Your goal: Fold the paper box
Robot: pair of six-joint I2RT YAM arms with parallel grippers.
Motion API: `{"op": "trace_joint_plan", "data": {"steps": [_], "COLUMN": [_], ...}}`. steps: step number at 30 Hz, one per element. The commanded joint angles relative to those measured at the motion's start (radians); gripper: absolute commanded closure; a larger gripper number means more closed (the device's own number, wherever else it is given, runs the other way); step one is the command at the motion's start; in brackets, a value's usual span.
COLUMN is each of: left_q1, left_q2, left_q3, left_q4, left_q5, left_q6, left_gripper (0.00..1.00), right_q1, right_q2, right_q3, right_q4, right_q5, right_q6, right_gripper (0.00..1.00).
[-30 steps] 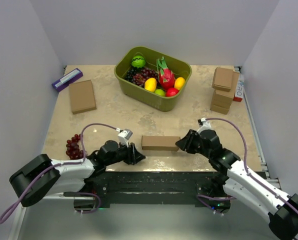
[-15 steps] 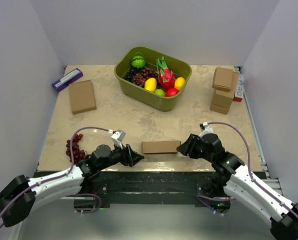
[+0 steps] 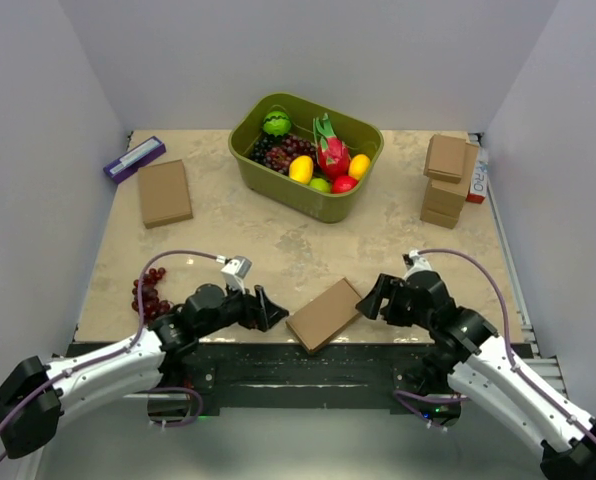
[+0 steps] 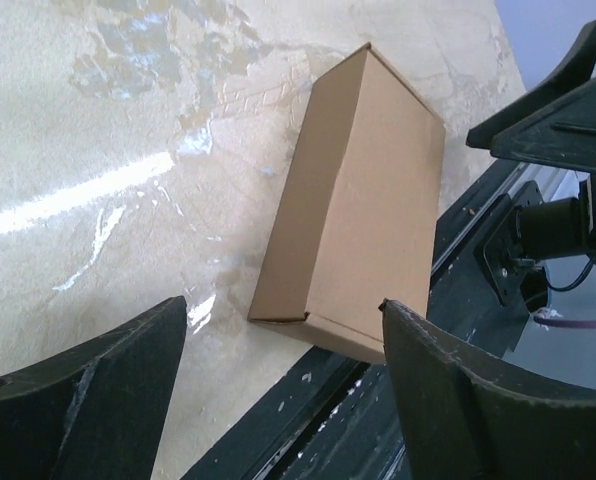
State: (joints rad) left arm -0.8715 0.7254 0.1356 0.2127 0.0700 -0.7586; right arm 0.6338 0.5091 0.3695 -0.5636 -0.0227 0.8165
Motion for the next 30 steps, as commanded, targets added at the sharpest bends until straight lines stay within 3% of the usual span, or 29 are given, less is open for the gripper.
{"op": "trace_joint_plan", "data": {"steps": [1, 7, 11, 13, 16, 20, 30], "left_q1": [0.078, 0.376, 0.583, 0.684, 0.732, 0.732, 0.732], "left_q2": [0.049, 0.179, 0.243, 0.23, 0.178, 0.066, -0.017], "left_q3": [0.094, 0.22, 0.341, 0.374, 0.453, 0.504, 0.507], "left_q4": [-0.047, -0.061, -0.084, -0.104, -0.194, -0.26, -0.303], "left_q5": [-0.023, 0.126, 0.253, 0.284, 0.254, 0.18, 0.077], "left_q6": [0.07, 0.226, 0.285, 0.3, 0.378, 0.446, 0.49], "left_gripper": [0.14, 0.12, 0.1, 0.09, 0.0, 0.0, 0.0], "right_q1": [0.001, -0.058, -0.314, -0.385, -0.517, -0.631, -0.663], "right_q2": [0.011, 0.281, 0.408, 0.445, 0.428, 0.342, 0.258], "right_q3": [0.086, 0.193, 0.276, 0.305, 0.344, 0.336, 0.292], "right_q4": [0.008, 0.212, 0.364, 0.393, 0.409, 0.43, 0.479], "right_q5": [-0.013, 0.011, -0.111, -0.134, -0.184, -0.149, -0.137], "right_q6": [-0.046, -0.16, -0.282, -0.319, -0.355, -0.414, -0.459], "right_gripper": [0.18, 0.06, 0.05, 0.05, 0.04, 0.02, 0.02]}}
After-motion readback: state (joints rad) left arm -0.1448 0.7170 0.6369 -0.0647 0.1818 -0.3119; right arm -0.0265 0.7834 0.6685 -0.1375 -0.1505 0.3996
